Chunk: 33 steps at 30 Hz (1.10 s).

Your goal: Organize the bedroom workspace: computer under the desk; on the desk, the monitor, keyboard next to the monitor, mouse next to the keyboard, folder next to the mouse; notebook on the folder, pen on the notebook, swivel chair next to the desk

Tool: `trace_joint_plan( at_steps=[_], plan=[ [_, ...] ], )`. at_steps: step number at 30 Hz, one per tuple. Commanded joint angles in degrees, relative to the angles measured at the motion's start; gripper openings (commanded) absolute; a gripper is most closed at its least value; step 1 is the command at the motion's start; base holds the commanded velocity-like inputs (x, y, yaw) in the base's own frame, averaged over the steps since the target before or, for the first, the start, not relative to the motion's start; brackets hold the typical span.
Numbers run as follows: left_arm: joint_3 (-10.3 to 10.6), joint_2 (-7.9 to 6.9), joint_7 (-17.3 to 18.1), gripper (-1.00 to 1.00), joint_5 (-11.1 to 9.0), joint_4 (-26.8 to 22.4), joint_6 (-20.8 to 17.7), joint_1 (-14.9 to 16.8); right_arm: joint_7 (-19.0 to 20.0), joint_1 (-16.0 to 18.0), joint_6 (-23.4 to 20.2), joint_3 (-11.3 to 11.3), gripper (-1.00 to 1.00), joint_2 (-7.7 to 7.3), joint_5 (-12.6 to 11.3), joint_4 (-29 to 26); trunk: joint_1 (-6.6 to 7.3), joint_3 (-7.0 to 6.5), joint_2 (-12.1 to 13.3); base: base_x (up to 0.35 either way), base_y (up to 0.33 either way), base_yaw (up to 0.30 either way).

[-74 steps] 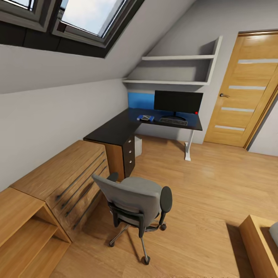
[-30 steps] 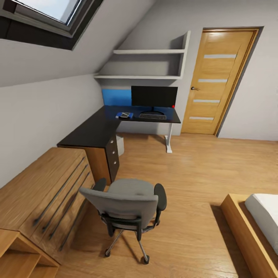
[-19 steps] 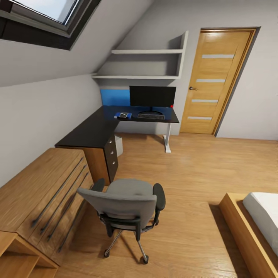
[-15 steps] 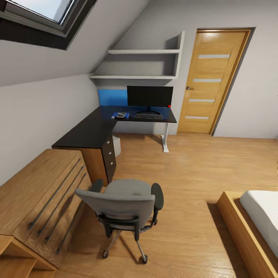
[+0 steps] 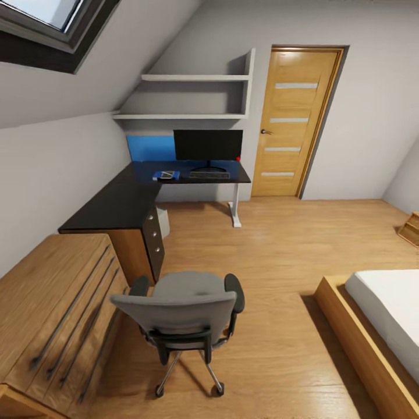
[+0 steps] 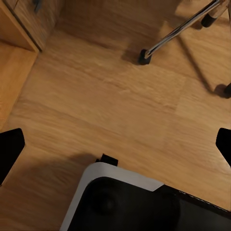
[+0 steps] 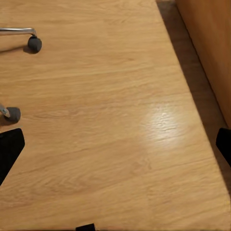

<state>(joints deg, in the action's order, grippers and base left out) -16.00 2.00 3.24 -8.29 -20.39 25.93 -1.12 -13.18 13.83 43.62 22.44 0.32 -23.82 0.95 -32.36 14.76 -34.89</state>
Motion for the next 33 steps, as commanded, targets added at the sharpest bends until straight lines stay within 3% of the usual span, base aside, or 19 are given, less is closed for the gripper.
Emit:
trace_joint_plan(
  at_steps=[1,17,33],
  plan=[
    [0.0,0.02,0.3,1.00,-0.6,-0.1,0.0,0.0,-0.4,0.1,0.2,0.5,1.00,0.03,-0.2,0.1,-0.02,0.07,-0.1,0.000,0.225,-0.177],
    [0.0,0.02,0.4,1.00,-0.6,0.5,0.0,0.0,-0.4,0.1,0.2,0.5,1.00,0.11,-0.1,0.1,-0.02,0.07,-0.1,-0.014,0.119,-0.101],
    [0.1,0.02,0.4,1.00,-0.6,1.1,0.1,0.0,-0.4,0.1,0.2,0.6,1.00,0.12,0.0,0.1,-0.02,0.07,-0.1,-0.012,0.028,-0.012]
  ],
)
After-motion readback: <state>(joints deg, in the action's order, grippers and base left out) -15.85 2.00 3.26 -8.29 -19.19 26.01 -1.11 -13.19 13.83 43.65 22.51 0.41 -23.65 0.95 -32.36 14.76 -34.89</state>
